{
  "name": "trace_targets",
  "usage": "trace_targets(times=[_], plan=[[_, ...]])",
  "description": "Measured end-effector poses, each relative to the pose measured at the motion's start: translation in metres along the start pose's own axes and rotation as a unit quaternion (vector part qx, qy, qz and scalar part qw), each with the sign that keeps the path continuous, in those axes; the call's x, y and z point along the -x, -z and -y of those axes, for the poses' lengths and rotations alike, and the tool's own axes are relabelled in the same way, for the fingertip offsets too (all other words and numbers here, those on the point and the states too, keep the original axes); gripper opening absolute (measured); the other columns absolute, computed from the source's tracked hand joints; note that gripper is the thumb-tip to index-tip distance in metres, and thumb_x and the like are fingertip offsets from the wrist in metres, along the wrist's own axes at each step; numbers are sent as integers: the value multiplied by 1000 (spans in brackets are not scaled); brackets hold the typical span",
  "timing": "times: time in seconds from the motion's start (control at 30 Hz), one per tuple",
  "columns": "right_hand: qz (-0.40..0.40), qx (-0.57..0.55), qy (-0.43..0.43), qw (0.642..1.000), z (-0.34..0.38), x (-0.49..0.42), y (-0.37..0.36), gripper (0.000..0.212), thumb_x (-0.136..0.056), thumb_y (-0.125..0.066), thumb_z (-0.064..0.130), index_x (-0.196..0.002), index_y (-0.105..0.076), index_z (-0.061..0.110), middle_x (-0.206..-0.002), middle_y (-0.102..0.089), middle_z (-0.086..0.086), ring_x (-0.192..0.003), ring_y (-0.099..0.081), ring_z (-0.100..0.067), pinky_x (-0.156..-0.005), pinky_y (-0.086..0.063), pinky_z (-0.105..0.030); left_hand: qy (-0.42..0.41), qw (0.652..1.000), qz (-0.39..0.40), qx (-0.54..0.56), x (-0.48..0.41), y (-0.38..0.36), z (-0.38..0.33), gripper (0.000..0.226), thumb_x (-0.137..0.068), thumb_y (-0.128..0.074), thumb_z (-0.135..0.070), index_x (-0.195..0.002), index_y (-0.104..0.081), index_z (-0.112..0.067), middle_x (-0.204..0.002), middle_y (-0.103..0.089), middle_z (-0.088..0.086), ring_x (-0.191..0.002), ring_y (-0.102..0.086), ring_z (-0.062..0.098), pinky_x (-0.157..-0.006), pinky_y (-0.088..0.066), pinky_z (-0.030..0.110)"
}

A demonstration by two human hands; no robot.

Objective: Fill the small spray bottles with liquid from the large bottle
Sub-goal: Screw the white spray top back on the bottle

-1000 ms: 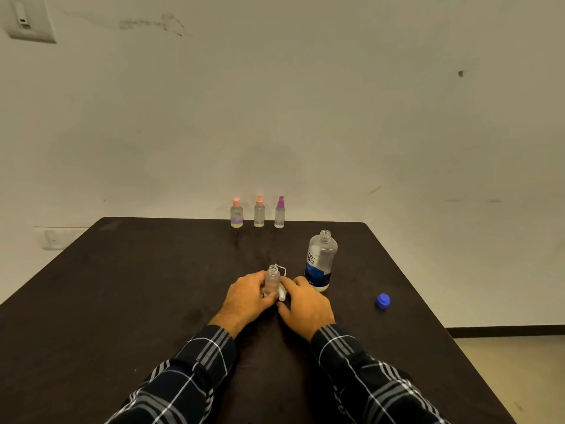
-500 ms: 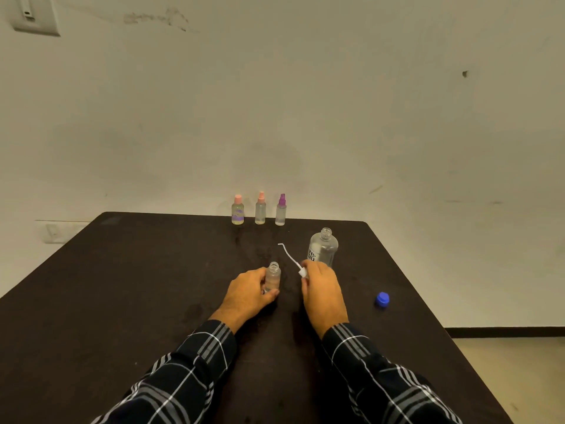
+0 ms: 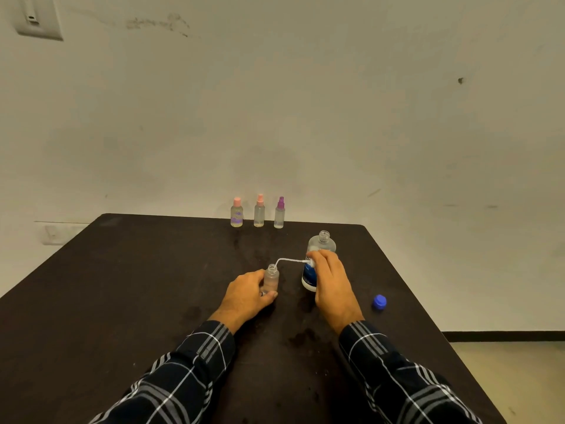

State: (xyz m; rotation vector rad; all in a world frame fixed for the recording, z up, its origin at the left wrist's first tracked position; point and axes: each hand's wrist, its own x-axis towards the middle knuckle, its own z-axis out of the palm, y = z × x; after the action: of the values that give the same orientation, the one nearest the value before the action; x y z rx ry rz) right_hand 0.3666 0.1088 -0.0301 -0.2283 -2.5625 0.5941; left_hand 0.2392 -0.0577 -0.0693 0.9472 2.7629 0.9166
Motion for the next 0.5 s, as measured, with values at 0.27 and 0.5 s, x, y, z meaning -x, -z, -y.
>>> trace_targets(times=[0.27,0.5], plan=[[38,4,65,997,17,-32,-9,35,-100,-48,25,-132,-58,16,-122,-49,2,-104,-49,-13,-102,-45,-33,3,1000,0,6,0,0,-1,36,-87,-73,-42,-119,-62,-29,-101,-68,-9,-92,-65,12,-84,-53,32],[121,-81,15,989,36,-61,-15,33,-92,-69,9,-122,-64,21,-114,-68,3,-103,-62,-10,-99,-51,-30,-3,1000,0,7,0,0,0,27,-88,-73,-40,-109,-62,-27,-87,-61,-12,-82,-60,10,-73,-46,27]])
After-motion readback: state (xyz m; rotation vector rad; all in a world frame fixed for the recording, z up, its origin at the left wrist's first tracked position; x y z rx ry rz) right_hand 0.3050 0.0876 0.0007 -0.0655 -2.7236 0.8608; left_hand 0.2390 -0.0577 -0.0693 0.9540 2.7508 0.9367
